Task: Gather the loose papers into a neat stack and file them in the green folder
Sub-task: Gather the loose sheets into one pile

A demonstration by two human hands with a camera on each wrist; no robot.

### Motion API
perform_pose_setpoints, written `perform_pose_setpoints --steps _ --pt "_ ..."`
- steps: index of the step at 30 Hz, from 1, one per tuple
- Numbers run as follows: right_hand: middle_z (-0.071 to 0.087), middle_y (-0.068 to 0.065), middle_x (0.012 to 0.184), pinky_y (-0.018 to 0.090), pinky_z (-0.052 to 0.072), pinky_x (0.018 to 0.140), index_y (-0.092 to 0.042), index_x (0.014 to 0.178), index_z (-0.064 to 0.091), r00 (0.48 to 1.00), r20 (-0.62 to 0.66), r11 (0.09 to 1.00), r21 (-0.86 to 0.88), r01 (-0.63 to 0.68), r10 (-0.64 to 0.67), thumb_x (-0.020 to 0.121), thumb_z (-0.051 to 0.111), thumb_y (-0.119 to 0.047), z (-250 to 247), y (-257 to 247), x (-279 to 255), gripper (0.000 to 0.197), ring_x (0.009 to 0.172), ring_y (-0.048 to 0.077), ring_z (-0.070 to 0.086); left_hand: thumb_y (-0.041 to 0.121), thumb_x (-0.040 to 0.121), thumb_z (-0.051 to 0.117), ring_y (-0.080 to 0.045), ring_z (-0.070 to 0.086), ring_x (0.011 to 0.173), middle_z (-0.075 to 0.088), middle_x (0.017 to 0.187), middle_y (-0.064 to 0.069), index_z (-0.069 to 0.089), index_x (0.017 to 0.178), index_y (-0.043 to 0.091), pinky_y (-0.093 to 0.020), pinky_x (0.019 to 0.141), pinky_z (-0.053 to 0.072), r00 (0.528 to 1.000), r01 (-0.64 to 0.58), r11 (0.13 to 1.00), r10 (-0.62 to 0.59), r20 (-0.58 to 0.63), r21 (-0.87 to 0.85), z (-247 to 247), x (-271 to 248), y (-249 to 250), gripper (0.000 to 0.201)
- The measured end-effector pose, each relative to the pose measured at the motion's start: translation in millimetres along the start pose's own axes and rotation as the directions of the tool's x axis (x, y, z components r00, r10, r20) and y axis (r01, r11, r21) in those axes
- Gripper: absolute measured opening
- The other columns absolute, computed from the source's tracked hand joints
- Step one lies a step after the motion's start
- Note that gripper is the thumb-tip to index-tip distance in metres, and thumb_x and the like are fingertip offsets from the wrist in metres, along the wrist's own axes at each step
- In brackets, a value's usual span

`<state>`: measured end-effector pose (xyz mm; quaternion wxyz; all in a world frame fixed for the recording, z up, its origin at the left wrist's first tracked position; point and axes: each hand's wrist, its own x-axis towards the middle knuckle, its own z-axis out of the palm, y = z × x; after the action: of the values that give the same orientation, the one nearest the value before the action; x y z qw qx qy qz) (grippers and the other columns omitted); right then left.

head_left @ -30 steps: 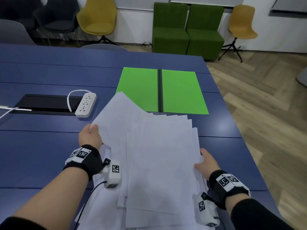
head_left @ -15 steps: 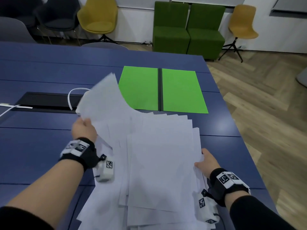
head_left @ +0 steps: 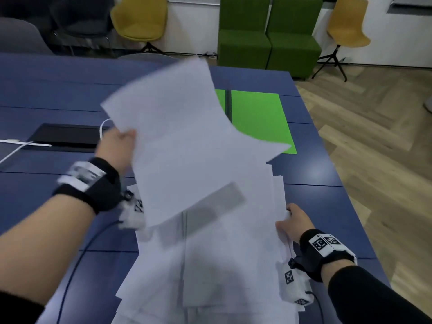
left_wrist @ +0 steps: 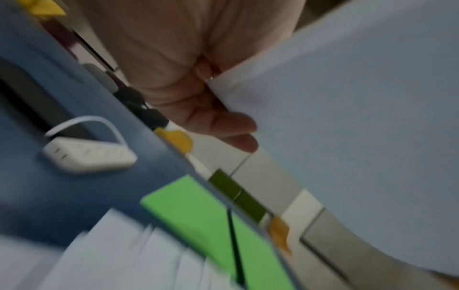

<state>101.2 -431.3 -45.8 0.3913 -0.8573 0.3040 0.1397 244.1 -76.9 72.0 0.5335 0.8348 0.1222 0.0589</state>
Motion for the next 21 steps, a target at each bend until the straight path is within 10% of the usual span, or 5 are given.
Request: perform_pose_setpoints --steps 3,8,12,15,21 --pt "0.061 0.004 0.092 0.031 0.045 0.078 -0.015 0.100 0.052 0.999 -0.038 0.998 0.055 0.020 -0.018 0.083 0.061 -0.005 -2 5 -3 0.022 0.088 0.026 0.059 0.011 0.094 0.047 -0.018 0.055 0.086 0.066 0.093 -0.013 0.066 0.094 0.007 -0.033 0.077 0.045 0.952 0.015 0.992 -0.052 0.301 0.122 39 -17 -51 0.019" --pt "0.069 0.008 0.078 0.051 0.056 0.083 -0.017 0.072 0.065 0.984 -0.139 0.963 0.260 -0.073 0.113 0.068 0.062 -0.008 1 30 7 0.011 0.079 0.032 0.065 0.018 0.099 0.040 -0.023 0.055 0.076 0.061 0.086 -0.007 0.059 0.096 0.014 -0.026 0.065 0.038 0.881 -0.039 0.936 -0.133 0.454 0.350 75 -54 -81 0.020" --pt "0.071 0.019 0.078 0.060 0.056 0.073 -0.017 0.058 0.067 0.978 -0.082 0.926 0.346 -0.150 0.190 0.073 0.067 -0.011 6 58 23 0.016 0.070 0.034 0.066 0.026 0.096 0.046 -0.026 0.056 0.076 0.061 0.085 -0.005 0.055 0.093 0.015 -0.028 0.065 0.040 0.913 0.014 0.932 -0.160 0.375 0.362 79 -56 -90 0.014" --pt "0.071 0.022 0.079 0.060 0.057 0.071 -0.018 0.058 0.068 0.977 -0.078 0.915 0.373 -0.155 0.198 0.075 0.068 -0.012 7 61 20 0.019 0.067 0.030 0.062 0.040 0.090 0.055 -0.035 0.053 0.115 0.058 0.124 -0.014 0.051 0.125 0.013 -0.039 0.097 0.042 0.965 0.145 0.892 -0.223 0.138 0.427 66 -48 -101 0.045" --pt "0.064 0.008 0.072 0.027 0.043 0.068 -0.010 0.073 0.065 0.967 -0.220 0.977 0.197 -0.086 0.129 0.086 0.058 -0.009 3 20 -20 0.015 0.073 0.027 0.055 0.038 0.077 0.064 -0.047 0.043 0.124 0.045 0.136 -0.027 0.043 0.132 0.002 -0.049 0.103 0.037 0.812 0.552 0.706 -0.577 -0.093 0.443 19 -47 -133 0.069"
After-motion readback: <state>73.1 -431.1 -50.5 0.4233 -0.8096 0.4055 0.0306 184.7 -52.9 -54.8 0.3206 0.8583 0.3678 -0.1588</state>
